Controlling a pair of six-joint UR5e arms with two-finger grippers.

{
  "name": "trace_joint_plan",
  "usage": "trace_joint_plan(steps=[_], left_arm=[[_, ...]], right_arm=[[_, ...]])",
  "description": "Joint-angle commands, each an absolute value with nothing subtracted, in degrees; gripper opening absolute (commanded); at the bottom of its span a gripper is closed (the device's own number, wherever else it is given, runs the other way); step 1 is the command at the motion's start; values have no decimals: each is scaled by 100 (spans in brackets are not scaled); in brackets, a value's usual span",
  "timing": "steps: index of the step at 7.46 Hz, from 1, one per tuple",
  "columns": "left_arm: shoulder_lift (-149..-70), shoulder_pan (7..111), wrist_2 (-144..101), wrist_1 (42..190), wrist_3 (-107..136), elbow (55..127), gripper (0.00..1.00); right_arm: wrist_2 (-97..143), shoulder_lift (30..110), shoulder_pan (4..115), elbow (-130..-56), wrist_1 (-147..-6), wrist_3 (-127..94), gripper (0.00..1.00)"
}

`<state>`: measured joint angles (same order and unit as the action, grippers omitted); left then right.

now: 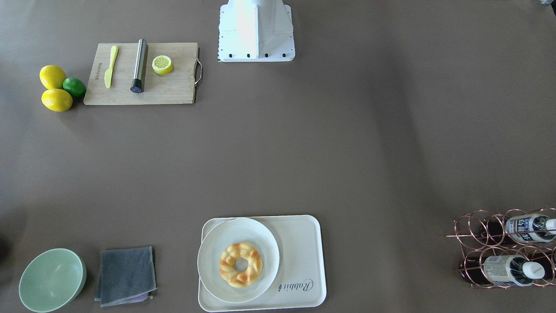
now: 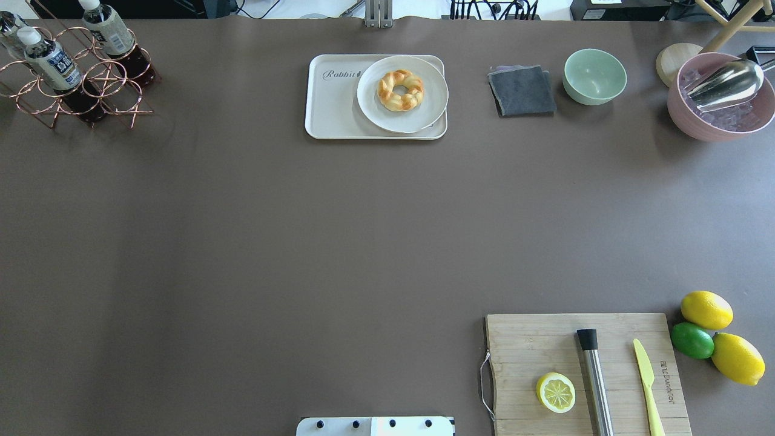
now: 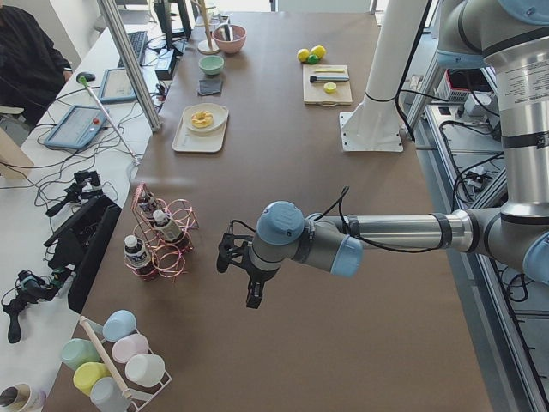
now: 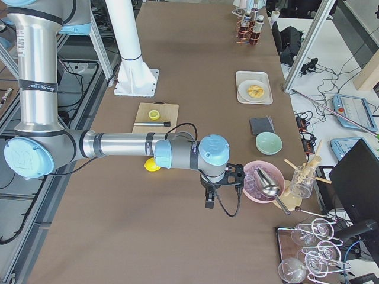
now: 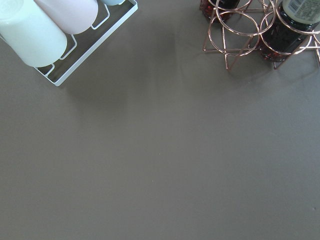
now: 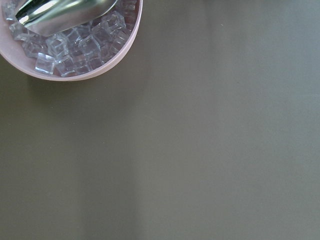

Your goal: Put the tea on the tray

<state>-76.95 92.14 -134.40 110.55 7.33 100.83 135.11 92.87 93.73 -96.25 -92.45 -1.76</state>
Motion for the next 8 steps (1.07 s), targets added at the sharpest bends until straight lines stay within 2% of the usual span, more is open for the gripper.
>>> trace_joint_plan(steps=[1,3,6,8], left_arm=[[-7682,9220,-13491,11171,317,10064,98],[-7812,9115,-13744,11066,543,10099,98],[-8409,8386,-13737,10987,1668,10134,98],[-9180,8271,-13729,10244,1714,10134,98]], right_arm=[[13500,9264,9369,-9615,-9237,-176,100],[13509,9290,9369,-9624,-9229,-176,100],[13483,9272,9369,-9615,-9220,-176,100],[13482,9290,9369,-9624,-9194,-149,100]])
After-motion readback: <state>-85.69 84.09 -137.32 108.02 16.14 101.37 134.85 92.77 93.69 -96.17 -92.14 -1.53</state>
